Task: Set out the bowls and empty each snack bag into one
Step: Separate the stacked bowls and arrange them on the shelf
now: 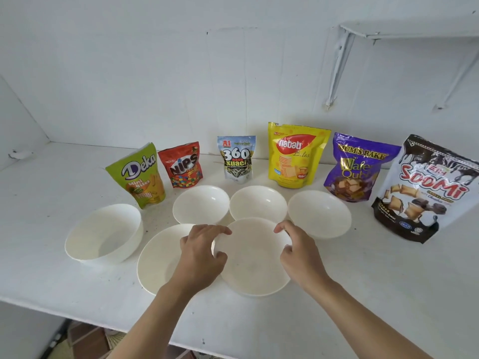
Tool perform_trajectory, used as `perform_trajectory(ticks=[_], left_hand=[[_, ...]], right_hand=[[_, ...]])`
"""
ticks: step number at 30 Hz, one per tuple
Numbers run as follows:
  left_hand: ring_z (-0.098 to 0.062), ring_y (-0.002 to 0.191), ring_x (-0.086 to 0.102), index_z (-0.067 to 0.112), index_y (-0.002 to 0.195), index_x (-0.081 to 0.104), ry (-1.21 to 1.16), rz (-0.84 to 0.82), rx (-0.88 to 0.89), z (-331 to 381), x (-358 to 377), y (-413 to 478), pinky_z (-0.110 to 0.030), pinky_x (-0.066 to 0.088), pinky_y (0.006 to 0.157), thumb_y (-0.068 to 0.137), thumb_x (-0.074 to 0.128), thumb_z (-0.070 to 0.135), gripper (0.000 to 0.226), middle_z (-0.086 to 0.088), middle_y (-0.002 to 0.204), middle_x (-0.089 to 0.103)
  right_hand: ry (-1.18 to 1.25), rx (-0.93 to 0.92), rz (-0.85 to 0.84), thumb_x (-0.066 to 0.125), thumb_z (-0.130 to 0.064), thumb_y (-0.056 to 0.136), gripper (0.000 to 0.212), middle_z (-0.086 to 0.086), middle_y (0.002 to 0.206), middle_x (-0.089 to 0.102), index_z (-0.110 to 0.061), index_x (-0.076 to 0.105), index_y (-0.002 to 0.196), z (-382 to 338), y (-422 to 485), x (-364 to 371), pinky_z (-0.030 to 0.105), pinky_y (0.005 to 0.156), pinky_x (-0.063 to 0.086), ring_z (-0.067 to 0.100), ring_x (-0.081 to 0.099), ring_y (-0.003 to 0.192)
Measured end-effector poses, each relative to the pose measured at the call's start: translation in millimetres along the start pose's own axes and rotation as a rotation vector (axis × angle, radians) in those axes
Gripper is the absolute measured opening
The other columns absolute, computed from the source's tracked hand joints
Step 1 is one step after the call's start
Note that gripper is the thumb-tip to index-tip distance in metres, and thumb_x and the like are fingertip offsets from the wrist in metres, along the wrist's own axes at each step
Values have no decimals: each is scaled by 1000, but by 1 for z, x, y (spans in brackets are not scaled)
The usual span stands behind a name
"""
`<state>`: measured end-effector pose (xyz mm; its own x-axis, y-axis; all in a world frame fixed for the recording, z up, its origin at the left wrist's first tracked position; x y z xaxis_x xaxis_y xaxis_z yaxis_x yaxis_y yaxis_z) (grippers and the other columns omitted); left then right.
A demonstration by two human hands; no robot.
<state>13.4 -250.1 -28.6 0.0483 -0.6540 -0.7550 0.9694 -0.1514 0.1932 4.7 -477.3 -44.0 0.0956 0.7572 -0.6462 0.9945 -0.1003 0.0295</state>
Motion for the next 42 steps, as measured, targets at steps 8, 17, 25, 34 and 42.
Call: perform_trajectory(ticks=[8,17,25,34,42], left_hand=[[-15,131,42,32,120,67,115,-49,4,-11,17,-3,-37,18,97,76,67,7,50,30,123,58],[-2,101,60,46,103,64,-64,218,-75,-17,-60,21,-49,45,97,92,70,21,28,22,97,65],[3,92,62,48,93,64,-97,495,-262,-87,-163,10,-56,51,89,92,71,17,32,19,91,67],[-14,109,55,54,91,55,34,465,-538,-191,-201,-19,-46,42,99,93,68,24,32,11,113,55],[-15,109,57,41,112,60,37,298,-638,-249,-188,-21,-43,42,100,97,64,32,18,9,123,49]], right_hand=[[-72,40,-27,47,5,82,41,-3,104,55,-29,55,103,3,-5,4,37,78,49,21,57,98],[-78,-275,97,61,-7,86,20,-4,100,62,-21,62,101,-70,31,8,42,82,50,22,58,99],[106,-430,-19,61,-12,91,13,-11,89,67,-24,60,93,-163,66,75,10,68,42,4,62,84],[115,-445,-254,61,-14,95,11,-7,96,64,-25,60,98,-224,86,186,12,70,46,8,62,88],[-108,-397,-485,59,-27,97,33,-1,132,55,-25,56,129,-233,103,259,26,89,42,12,53,108]])
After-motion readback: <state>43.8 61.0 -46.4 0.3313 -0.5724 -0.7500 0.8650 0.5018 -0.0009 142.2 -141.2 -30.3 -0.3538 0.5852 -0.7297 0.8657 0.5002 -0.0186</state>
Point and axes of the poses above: each hand's wrist, its own y-axis towards the middle knuckle, its own x-axis out of the palm, z = x × y, the point moved 5 cm from there along y, towards the middle knuckle
